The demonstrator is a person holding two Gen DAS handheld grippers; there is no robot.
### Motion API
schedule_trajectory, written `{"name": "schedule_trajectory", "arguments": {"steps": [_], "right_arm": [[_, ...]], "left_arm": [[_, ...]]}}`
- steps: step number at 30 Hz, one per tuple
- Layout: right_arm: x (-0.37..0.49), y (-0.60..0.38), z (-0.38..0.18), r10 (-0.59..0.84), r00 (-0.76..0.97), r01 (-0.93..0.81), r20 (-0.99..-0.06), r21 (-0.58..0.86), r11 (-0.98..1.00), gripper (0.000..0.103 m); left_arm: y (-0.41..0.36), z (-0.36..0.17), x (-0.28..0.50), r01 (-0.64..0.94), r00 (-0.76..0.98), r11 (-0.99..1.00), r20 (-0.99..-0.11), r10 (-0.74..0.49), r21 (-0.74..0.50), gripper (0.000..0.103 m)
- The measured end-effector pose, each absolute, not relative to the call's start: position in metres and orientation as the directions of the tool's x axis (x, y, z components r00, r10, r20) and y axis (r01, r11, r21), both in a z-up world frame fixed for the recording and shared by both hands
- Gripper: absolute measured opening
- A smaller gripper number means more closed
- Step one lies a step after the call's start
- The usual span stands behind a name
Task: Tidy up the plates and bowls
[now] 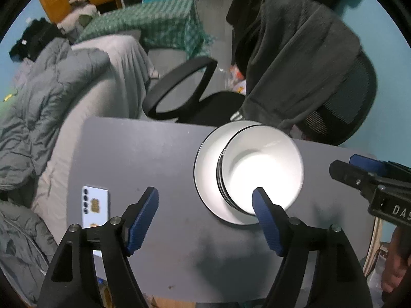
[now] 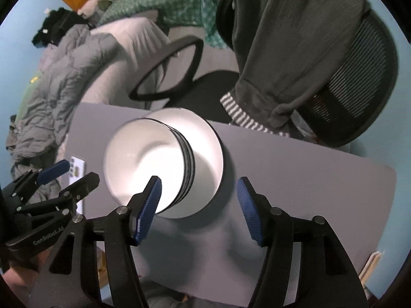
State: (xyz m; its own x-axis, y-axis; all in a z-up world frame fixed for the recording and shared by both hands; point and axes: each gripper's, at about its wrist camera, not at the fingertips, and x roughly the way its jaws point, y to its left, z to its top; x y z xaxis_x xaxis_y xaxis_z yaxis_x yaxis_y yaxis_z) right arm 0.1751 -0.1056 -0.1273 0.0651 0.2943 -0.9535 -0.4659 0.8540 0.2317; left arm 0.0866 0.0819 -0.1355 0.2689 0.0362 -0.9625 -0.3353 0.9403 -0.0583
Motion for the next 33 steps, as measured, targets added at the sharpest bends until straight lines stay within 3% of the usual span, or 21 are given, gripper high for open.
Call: {"name": "schedule_trajectory", "arguments": {"steps": [8,16,33], "right_arm": [[0.143,-0.108,-0.053,0.366,0.197,-0.522,-0.91,0.219,0.824,0.066],[0.115,-0.112,-0.005,0.346,0.311,-0.523,-0.885,0.145,0.84,0.066],[0.084,-0.129,0.028,0.293,0.402,-0.442,-0.868,0.096,0.892,0.068]], "left_arm": [[0.071,-0.074,0.056,-0.322,0.345,0.942,-0.938,0.027,-0.091,0.079],[0.066,-0.032,0.037,-0.324,0.402,0.938,-0.915,0.019,-0.123,0.086],[0.057,0.007,0.009,-0.292,0.486,0.942,-0.874,-0.001,-0.163,0.087]]}}
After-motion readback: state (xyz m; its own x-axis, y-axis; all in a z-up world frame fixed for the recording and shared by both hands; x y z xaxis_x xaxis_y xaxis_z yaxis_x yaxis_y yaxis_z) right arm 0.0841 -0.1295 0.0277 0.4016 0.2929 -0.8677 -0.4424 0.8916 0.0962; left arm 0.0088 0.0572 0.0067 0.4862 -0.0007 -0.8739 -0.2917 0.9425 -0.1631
